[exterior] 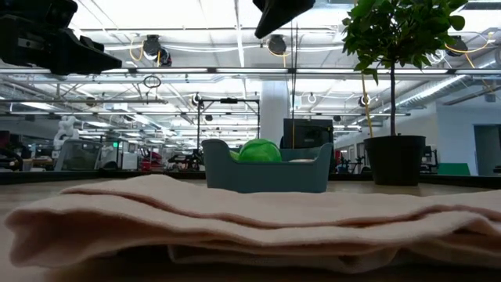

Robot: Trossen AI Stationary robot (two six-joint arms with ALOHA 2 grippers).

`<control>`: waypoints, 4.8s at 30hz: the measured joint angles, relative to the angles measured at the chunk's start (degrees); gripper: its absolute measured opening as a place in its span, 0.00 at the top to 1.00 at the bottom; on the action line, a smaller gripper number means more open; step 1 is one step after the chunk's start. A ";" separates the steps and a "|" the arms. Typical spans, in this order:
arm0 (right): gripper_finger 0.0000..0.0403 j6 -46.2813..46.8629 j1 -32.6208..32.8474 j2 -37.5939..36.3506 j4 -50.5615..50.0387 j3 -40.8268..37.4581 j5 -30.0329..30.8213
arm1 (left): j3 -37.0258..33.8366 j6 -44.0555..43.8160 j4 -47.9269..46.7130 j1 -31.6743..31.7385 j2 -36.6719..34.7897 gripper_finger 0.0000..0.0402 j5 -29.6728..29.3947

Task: Pick and placing Produce into tupperware
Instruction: Adjust the dark blue bin

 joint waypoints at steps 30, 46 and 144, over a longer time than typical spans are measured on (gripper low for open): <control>1.00 1.62 -2.79 -0.34 12.93 -10.11 -8.74 | 0.00 -1.24 -0.11 0.00 0.00 0.94 0.02; 1.00 3.12 -9.21 -0.41 20.83 -21.03 -6.40 | 0.00 -1.62 -0.10 0.00 0.00 0.94 0.04; 1.00 8.19 -7.76 0.45 19.77 -30.31 -7.49 | 0.00 -1.09 -0.93 0.00 0.00 0.94 0.04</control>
